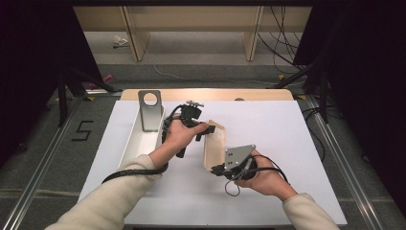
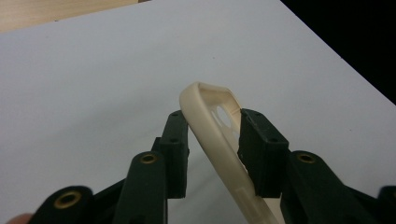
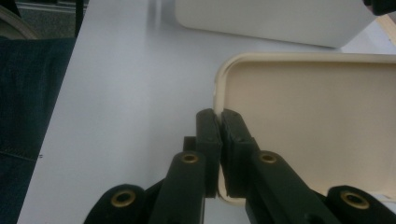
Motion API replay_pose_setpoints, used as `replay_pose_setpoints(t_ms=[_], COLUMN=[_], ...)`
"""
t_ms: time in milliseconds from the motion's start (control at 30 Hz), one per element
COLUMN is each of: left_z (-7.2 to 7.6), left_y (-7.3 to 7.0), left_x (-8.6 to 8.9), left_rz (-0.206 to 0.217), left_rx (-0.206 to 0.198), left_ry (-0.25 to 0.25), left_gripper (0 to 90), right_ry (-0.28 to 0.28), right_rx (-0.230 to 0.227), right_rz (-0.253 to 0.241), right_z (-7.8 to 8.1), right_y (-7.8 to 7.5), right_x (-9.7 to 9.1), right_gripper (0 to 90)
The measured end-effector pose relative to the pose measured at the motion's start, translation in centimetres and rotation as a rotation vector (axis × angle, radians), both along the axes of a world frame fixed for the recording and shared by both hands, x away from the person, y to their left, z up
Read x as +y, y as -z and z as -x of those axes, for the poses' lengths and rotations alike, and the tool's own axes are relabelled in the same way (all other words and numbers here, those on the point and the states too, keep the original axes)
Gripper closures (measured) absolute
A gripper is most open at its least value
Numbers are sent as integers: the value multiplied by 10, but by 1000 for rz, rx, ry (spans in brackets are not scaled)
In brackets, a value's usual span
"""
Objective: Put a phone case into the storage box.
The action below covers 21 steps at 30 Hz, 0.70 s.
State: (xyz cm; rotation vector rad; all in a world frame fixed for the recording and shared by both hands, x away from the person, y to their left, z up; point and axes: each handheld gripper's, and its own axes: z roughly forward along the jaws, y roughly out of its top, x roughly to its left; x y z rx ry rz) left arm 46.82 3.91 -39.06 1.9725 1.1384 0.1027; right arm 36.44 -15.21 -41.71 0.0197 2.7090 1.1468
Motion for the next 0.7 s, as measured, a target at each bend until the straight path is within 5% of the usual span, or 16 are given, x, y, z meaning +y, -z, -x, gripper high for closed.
replay_pose_setpoints(t_ms=[133,400,500,700], left_z=[2,13,22,33], left_y=[-3,-13,-19,-24], left_x=[-2,-10,-15,-10], left_rz=[27,170,143,118], left_rx=[18,40,-60,-246], left_ry=[-8,5,40,71], left_gripper=[692,807,813,811], right_ry=[0,-4,9,170], right_rx=[1,-2,-20,-27], right_rz=[13,50,53,-4], right_z=[1,0,-1,-7], right_y=[1,8,10,8], right_x=[1,3,3,-7], right_gripper=[875,875,762,461])
